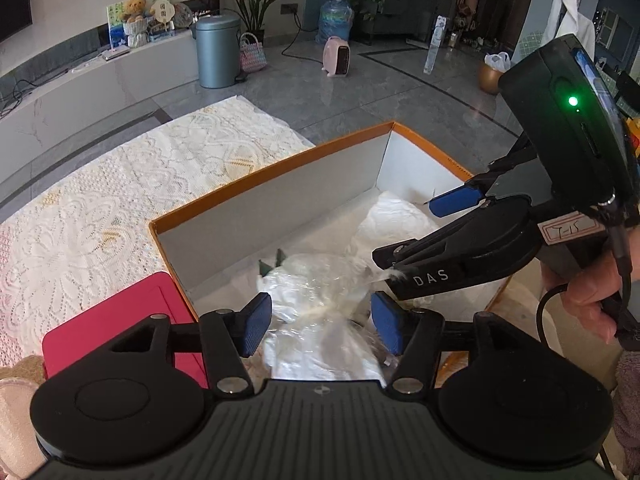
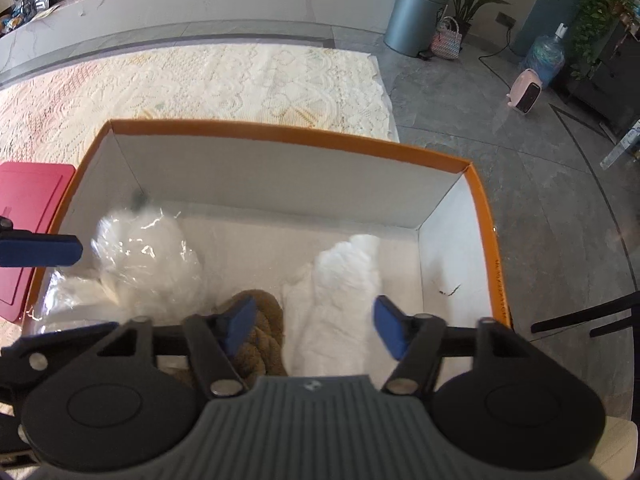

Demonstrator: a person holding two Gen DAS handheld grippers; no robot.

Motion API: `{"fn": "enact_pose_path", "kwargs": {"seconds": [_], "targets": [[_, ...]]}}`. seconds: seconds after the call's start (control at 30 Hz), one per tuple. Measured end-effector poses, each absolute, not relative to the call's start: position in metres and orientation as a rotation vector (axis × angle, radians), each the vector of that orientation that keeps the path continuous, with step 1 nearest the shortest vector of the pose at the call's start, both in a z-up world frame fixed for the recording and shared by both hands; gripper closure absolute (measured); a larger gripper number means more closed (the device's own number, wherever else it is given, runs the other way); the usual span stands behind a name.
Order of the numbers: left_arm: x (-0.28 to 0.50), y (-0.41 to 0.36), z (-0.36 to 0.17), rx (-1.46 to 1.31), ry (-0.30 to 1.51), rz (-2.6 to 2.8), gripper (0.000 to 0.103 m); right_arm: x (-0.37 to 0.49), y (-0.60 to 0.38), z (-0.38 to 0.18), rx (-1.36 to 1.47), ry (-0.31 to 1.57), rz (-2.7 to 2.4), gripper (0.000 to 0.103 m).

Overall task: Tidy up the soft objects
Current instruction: 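Carry both wrapped items into the orange box and open both tools, then withdraw both tools from the box back over the bed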

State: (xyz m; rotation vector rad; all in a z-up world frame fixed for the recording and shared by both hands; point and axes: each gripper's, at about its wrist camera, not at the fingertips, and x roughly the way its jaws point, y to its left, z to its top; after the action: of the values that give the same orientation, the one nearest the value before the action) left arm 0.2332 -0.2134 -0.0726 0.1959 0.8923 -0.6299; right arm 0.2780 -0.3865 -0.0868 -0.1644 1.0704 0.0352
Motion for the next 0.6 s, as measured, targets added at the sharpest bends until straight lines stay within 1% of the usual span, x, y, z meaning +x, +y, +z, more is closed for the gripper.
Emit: {"fn": "enact_pose_path", "kwargs": {"seconds": [0.13,0.23,0.33,0.4,0.53,0.6], "targets": [[0.225,-0.21,-0.063,0.2,0.867,-0.633,0.034,0.269,-0.386,-0.077,-0.169,1.058,0.031,0.031],[0.219,-0.207,-0.055,0.197,0.843,-0.637,0.031,0.261,-0.386,-0.067,-0.164,1.036,0.026,0.026],[0.209,-0.2,-0.049,0.181,0.827,-0.634,0.031,0.253,-0.386,-0.056,-0.155,1.017,0.022,0.024],[0.203,-0.196,-0.044,0.169,0.816,-0.633,0.031,0.246,-0.385,-0.05,-0.148,1.003,0.02,0.02],[0.19,-0.182,-0.036,0.14,0.801,-0.624,0.031,0.229,-0.377,-0.037,-0.146,0.97,0.012,0.018],[0.183,-0.174,-0.032,0.13,0.792,-0.61,0.031,0.22,-0.371,-0.032,-0.143,0.956,0.001,0.015]]}}
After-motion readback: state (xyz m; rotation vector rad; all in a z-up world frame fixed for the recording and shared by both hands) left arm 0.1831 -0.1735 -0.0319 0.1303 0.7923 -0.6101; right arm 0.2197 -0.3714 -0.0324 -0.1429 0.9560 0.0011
